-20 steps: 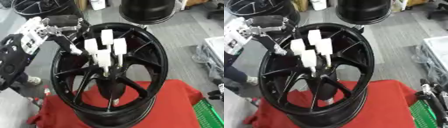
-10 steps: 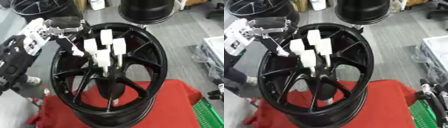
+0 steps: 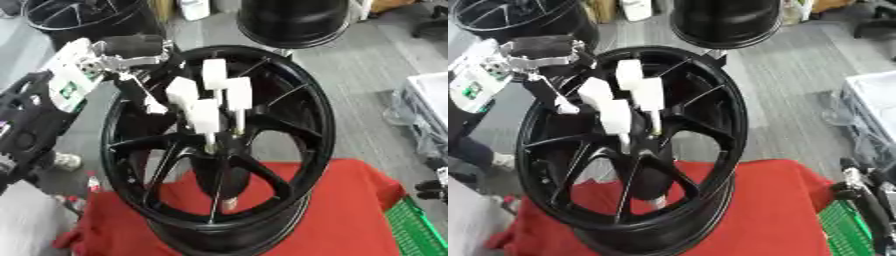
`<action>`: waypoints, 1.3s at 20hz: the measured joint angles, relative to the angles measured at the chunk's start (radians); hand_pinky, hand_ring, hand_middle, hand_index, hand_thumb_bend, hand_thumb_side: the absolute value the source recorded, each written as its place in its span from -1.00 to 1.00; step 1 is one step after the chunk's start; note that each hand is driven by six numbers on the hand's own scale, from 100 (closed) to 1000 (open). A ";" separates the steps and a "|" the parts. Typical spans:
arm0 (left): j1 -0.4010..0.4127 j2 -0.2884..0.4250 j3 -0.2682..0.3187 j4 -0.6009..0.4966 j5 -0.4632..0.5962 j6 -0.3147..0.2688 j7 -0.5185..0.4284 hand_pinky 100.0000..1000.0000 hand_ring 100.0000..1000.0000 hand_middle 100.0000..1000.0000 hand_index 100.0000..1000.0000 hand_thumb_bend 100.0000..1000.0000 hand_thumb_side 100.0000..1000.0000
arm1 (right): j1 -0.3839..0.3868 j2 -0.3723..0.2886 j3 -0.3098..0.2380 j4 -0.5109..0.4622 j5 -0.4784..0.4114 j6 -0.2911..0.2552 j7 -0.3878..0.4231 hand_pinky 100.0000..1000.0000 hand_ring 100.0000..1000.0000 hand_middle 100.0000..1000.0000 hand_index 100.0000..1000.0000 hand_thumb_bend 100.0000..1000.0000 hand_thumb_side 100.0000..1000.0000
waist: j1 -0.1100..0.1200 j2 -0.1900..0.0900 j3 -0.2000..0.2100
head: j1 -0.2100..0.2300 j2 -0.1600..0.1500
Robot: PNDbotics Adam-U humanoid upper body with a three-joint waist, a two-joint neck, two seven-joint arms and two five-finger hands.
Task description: Pull the pin out of the wheel hub.
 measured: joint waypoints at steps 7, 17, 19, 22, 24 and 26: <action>-0.006 0.032 0.000 -0.037 0.165 0.050 -0.050 -0.23 -0.76 -0.44 0.05 -0.90 -0.77 | 0.001 0.000 0.000 0.000 0.000 0.000 0.000 -0.04 -0.01 0.50 0.48 -1.00 0.35 | -0.002 0.000 -0.001 | 0.000 -0.004; 0.019 0.249 0.079 -0.153 0.501 0.086 -0.086 -0.19 -0.76 -0.43 0.06 -0.94 -0.83 | 0.010 0.000 -0.004 0.000 0.000 0.003 -0.006 -0.04 -0.01 0.50 0.48 -1.00 0.34 | -0.004 -0.011 0.020 | -0.014 -0.007; 0.054 0.308 0.127 -0.175 0.559 0.097 -0.097 -0.17 -0.74 -0.40 0.08 -0.89 -0.83 | 0.010 0.000 -0.007 0.000 0.000 0.003 -0.009 -0.04 -0.01 0.50 0.48 -1.00 0.32 | -0.008 -0.011 0.027 | -0.019 -0.007; 0.164 0.399 0.216 -0.191 0.613 0.110 -0.110 -0.14 -0.71 -0.36 0.12 -0.83 -0.82 | 0.013 0.000 -0.013 0.000 0.000 0.004 -0.014 -0.04 0.00 0.50 0.48 -1.00 0.30 | -0.016 -0.012 0.045 | -0.025 -0.007; 0.258 0.452 0.280 -0.184 0.614 0.115 -0.115 -0.12 -0.67 -0.31 0.17 -0.73 -0.80 | 0.013 0.000 -0.016 0.000 -0.001 0.004 -0.018 -0.04 0.00 0.50 0.48 -1.00 0.29 | -0.024 -0.012 0.053 | -0.027 -0.007; 0.338 0.482 0.330 -0.154 0.583 0.117 -0.117 -0.10 -0.63 -0.23 0.23 -0.66 -0.77 | 0.013 0.000 -0.019 0.000 -0.001 0.003 -0.021 -0.04 0.00 0.50 0.48 -1.00 0.29 | -0.030 -0.010 0.058 | -0.028 -0.008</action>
